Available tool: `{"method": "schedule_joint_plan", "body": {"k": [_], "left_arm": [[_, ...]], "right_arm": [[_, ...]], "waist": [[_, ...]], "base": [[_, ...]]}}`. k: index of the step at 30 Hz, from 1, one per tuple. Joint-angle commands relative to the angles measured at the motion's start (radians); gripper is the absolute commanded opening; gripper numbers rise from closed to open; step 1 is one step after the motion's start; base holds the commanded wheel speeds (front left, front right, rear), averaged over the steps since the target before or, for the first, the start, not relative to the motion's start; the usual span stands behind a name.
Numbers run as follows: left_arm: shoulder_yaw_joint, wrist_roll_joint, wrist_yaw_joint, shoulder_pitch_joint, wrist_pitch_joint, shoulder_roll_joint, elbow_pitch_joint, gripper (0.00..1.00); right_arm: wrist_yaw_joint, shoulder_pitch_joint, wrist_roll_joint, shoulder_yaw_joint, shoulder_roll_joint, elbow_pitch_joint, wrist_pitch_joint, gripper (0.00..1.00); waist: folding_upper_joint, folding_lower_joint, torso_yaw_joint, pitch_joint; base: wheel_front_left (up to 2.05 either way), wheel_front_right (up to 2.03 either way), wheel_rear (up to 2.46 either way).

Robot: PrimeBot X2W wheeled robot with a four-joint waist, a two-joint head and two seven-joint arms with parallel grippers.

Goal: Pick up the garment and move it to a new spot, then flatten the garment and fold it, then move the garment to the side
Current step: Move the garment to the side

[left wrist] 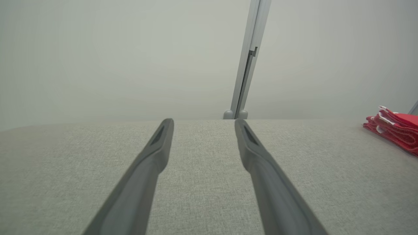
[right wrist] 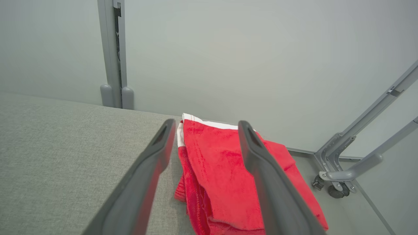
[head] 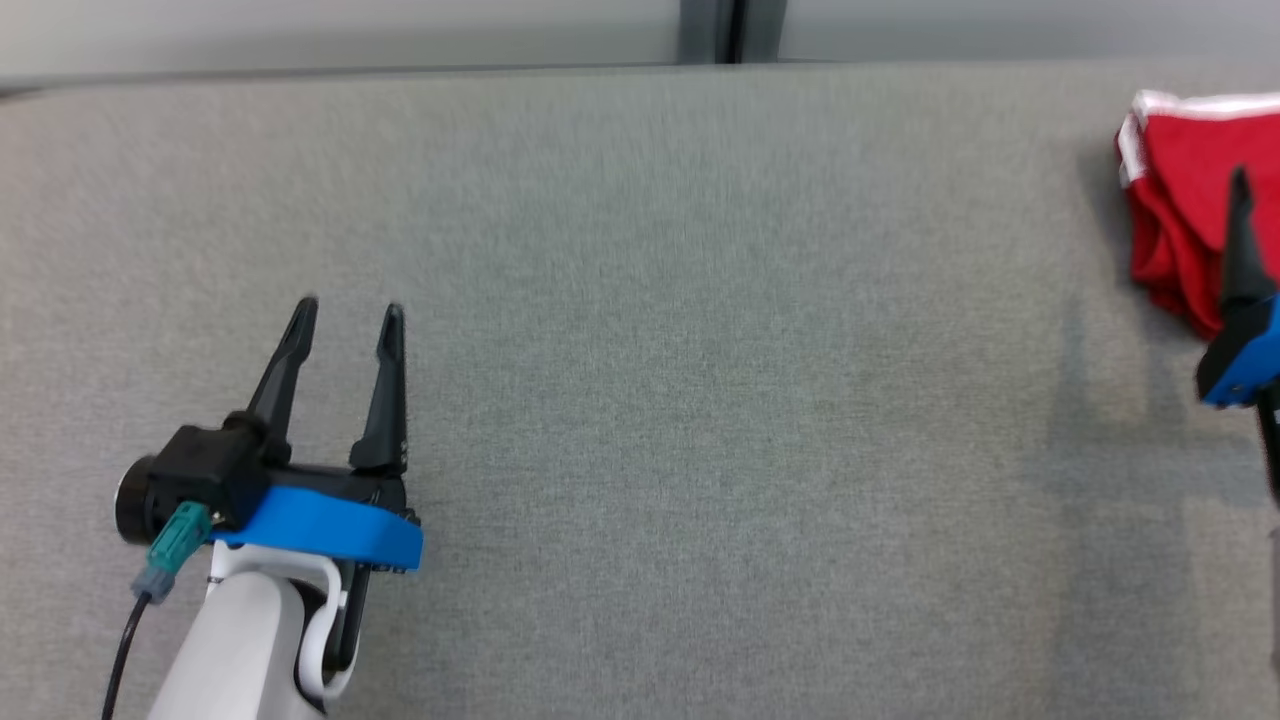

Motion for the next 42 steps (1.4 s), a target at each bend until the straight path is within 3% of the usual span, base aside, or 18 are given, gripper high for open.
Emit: {"method": "schedule_joint_plan", "body": {"k": [1, 11, 21, 28, 42], "left_arm": [[0.010, -0.009, 0.007, 0.029, -0.009, -0.004, 0.014, 1.00], [0.034, -0.034, 0.027, 0.137, -0.026, -0.017, 0.072, 1.00], [0.051, -0.036, 0.041, 0.224, -0.030, -0.004, 0.091, 1.00], [0.062, -0.024, 0.038, 0.266, -0.032, -0.008, 0.095, 1.00], [0.099, 0.011, 0.015, 0.299, -0.032, -0.040, 0.107, 1.00]], "right_arm": [[0.000, 0.055, 0.020, 0.016, 0.016, -0.036, -0.021, 1.00], [0.000, 0.330, 0.135, 0.106, 0.111, -0.248, -0.050, 1.00], [0.000, 0.532, 0.182, 0.127, 0.207, -0.326, -0.102, 1.00], [0.000, 0.591, 0.154, 0.139, 0.220, -0.316, -0.189, 1.00], [0.000, 0.616, 0.154, 0.130, 0.223, -0.229, -0.207, 1.00]], "waist": [[0.0002, 0.0002, -0.025, -0.056], [0.0002, 0.0002, -0.004, -0.201], [0.0002, 0.0002, 0.010, -0.287], [0.0002, 0.0002, 0.005, -0.301], [0.0002, 0.0002, 0.000, -0.331]], "base": [[0.00, 0.00, 0.00], [0.00, 0.00, 0.00], [0.00, 0.00, 0.00], [0.00, 0.00, 0.00], [0.00, 0.00, 0.00]]}}
